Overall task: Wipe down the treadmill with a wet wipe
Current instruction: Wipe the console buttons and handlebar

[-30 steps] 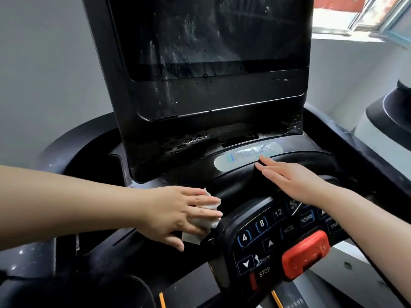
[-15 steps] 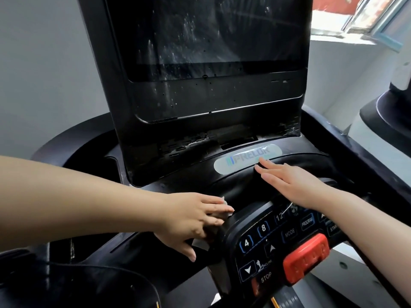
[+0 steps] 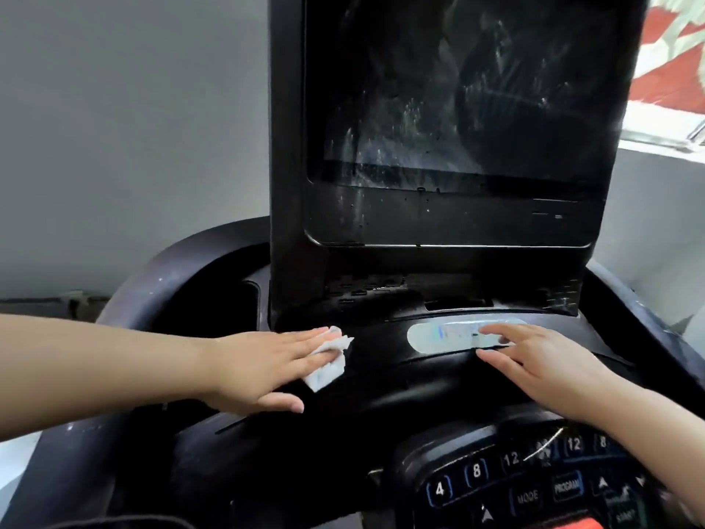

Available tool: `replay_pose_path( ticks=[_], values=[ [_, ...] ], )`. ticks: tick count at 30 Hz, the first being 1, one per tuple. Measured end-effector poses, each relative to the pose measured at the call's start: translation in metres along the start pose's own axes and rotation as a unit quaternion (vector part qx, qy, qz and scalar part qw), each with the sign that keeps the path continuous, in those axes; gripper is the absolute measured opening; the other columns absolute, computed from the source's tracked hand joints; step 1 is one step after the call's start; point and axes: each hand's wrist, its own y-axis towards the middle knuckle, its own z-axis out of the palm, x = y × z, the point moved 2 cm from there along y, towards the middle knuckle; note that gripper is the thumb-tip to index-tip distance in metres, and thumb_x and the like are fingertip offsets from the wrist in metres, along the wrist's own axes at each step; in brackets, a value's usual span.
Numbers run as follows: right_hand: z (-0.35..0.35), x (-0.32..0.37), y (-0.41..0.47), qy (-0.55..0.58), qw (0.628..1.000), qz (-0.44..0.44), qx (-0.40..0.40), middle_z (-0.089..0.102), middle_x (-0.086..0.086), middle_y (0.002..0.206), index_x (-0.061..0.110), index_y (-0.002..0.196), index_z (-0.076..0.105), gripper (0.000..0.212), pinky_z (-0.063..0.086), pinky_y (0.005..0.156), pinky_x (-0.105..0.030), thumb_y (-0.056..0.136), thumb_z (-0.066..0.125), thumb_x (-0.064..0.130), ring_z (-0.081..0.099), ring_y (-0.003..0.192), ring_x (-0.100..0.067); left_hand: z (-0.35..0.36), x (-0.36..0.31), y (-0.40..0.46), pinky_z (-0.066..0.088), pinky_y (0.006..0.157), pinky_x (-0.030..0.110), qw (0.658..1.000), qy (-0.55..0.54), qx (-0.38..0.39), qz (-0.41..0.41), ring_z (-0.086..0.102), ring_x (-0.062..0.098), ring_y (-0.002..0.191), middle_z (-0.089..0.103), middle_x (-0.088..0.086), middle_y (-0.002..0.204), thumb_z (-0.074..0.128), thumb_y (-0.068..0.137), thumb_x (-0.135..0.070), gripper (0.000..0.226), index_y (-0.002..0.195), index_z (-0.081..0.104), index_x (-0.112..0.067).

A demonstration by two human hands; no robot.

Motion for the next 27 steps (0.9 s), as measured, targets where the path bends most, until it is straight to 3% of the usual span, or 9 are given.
replay_pose_path(
  ticks=[2, 4, 5, 8, 12, 14, 17, 22, 27],
  values=[
    [-0.002, 0.000, 0.009, -0.003, 1.000, -0.016, 0.000, 0.039, 0.027, 0.140, 0.024, 0.095, 0.074, 0.049, 0.034, 0.098, -0.019, 0.097, 0.031, 0.048, 0.043, 0.121, 0.002, -0.004, 0.009, -0.002, -0.010, 0.116, 0.026, 0.999, 0.026, -0.023, -0.036, -0.029, 0.004, 0.137, -0.026, -0.003, 0.149, 0.000, 0.086, -0.064, 0.081, 0.148, -0.008, -0.012],
    [-0.004, 0.002, 0.017, -0.001, 0.999, -0.039, -0.008, 0.042, 0.026, 0.138, 0.022, 0.092, 0.074, 0.049, 0.033, 0.096, -0.017, 0.098, 0.032, 0.045, 0.044, 0.119, 0.001, -0.013, 0.015, 0.005, -0.009, 0.115, 0.032, 0.992, 0.101, -0.065, -0.028, -0.002, 0.016, 0.144, -0.002, 0.004, 0.154, -0.002, 0.094, -0.057, 0.077, 0.150, 0.017, -0.008],
    [-0.006, 0.003, 0.020, -0.005, 0.999, -0.052, -0.011, 0.043, 0.025, 0.136, 0.022, 0.092, 0.074, 0.049, 0.033, 0.097, -0.018, 0.098, 0.032, 0.045, 0.044, 0.118, 0.000, -0.019, 0.018, 0.011, -0.011, 0.114, 0.032, 0.989, 0.132, -0.067, -0.027, 0.004, 0.017, 0.144, 0.003, 0.004, 0.155, -0.006, 0.094, -0.055, 0.077, 0.149, 0.021, -0.009],
    [-0.008, 0.005, 0.028, -0.020, 0.996, -0.089, -0.021, 0.047, 0.022, 0.132, 0.024, 0.093, 0.073, 0.047, 0.032, 0.099, -0.022, 0.099, 0.030, 0.043, 0.045, 0.114, -0.003, -0.032, 0.022, 0.040, -0.025, 0.107, 0.029, 0.986, 0.153, -0.060, -0.028, 0.000, 0.018, 0.146, 0.005, 0.002, 0.159, -0.020, 0.085, -0.058, 0.087, 0.151, 0.015, -0.013],
    [-0.005, 0.004, 0.035, -0.026, 0.992, -0.121, -0.035, 0.051, 0.016, 0.127, 0.024, 0.091, 0.072, 0.048, 0.034, 0.097, -0.024, 0.099, 0.030, 0.045, 0.047, 0.110, -0.006, -0.050, 0.017, 0.072, -0.024, 0.106, 0.027, 0.980, 0.186, -0.044, -0.059, -0.006, 0.016, 0.146, 0.001, 0.000, 0.159, -0.010, 0.089, -0.054, 0.074, 0.152, 0.006, -0.017],
    [-0.004, 0.004, 0.036, -0.032, 0.991, -0.127, -0.031, 0.049, 0.017, 0.124, 0.025, 0.091, 0.070, 0.061, 0.033, 0.096, -0.023, 0.095, 0.018, 0.057, 0.047, 0.108, -0.005, -0.056, 0.012, 0.085, -0.020, 0.109, 0.028, 0.980, 0.179, -0.016, -0.080, -0.008, 0.017, 0.146, 0.002, 0.000, 0.159, 0.005, 0.099, -0.050, 0.062, 0.152, 0.004, -0.018],
    [-0.003, 0.002, 0.039, -0.019, 0.989, -0.143, -0.039, 0.049, 0.020, 0.119, 0.026, 0.089, 0.069, 0.087, 0.034, 0.093, -0.021, 0.075, -0.007, 0.064, 0.046, 0.103, -0.003, -0.065, 0.008, 0.105, -0.018, 0.112, 0.030, 0.975, 0.201, -0.039, -0.092, -0.007, 0.017, 0.146, 0.008, 0.003, 0.159, 0.011, 0.098, -0.052, 0.064, 0.152, 0.006, -0.017],
    [-0.001, -0.001, 0.046, -0.040, 0.980, -0.187, -0.052, 0.048, 0.022, 0.113, 0.026, 0.088, 0.069, 0.102, 0.031, 0.088, -0.017, 0.070, -0.018, 0.076, 0.046, 0.099, -0.002, -0.059, 0.010, 0.100, -0.023, 0.108, 0.028, 0.971, 0.213, -0.075, -0.077, -0.008, 0.017, 0.146, 0.007, 0.004, 0.159, 0.010, 0.094, -0.053, 0.069, 0.152, 0.007, -0.015],
    [-0.003, -0.001, 0.053, -0.048, 0.964, -0.240, -0.104, 0.056, 0.021, 0.094, 0.027, 0.064, 0.066, 0.076, 0.035, 0.076, -0.016, 0.092, 0.005, 0.062, 0.055, 0.079, -0.002, -0.025, 0.025, 0.034, -0.021, 0.111, 0.029, 0.966, 0.222, -0.121, -0.051, -0.007, 0.020, 0.141, 0.015, 0.010, 0.157, 0.000, 0.093, -0.060, 0.078, 0.149, 0.020, -0.011]
  ],
)
